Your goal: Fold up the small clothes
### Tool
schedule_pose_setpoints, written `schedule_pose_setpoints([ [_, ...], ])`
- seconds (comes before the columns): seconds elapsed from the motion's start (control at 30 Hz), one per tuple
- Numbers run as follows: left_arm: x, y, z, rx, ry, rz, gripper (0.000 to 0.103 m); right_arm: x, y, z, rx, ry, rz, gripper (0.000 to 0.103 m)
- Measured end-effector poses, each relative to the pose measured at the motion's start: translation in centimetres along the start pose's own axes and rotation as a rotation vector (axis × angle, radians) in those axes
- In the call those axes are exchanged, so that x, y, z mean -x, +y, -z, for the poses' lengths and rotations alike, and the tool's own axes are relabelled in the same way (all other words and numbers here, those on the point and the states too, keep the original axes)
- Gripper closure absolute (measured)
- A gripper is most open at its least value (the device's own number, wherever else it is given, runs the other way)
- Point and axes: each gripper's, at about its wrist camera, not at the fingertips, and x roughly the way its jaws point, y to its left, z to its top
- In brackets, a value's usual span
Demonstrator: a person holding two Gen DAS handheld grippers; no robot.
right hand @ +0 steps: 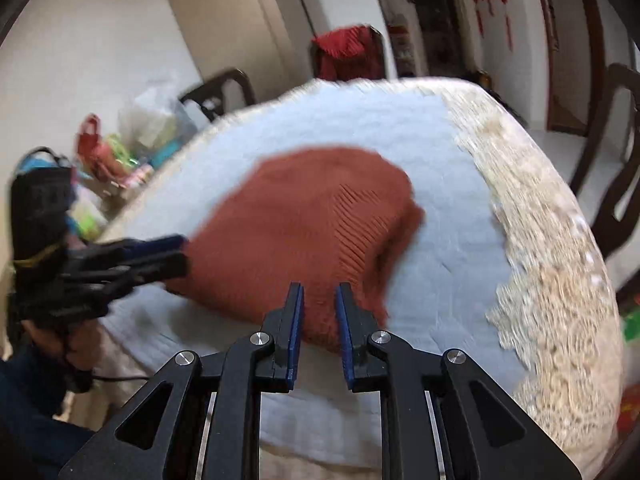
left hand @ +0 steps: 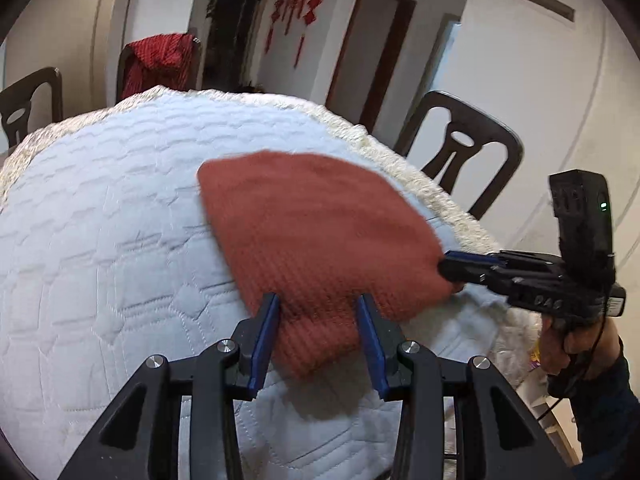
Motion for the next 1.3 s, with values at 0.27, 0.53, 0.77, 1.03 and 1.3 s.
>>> schedule_pose_setpoints([
  [0.27,-0.3,-0.3,0.3,-0.006,0.000,-0.052,0.060,0.1,-0.2,0.1,-0.005,-0.020,-0.001,0.088],
  [0.53,1.5,-0.5,-0.3,0.004,-0.030,-0.080,0.060,1.8,0.9,-0.1,-0.005,-0.050,-0.002,0.086],
  [0.77,1.5,0.1,-1.8,0.016,-0.063,-0.122,0.060,2.0,1.3,-1.1,-0.005,-0.083,-0.007,0.086],
  [1.03,-0.7,0.3,-1.3,0.014,-0.015,-0.125,0.060,-0.5,0.4,-1.1,-0.034,-0.037,-0.015,0.086],
  [1.3,-0.1,0.4,-2.2,0.019,-0.027,-0.121,0.060,0.3,0.6,-1.6,-0.040,-0.044,-0.025,0.086],
])
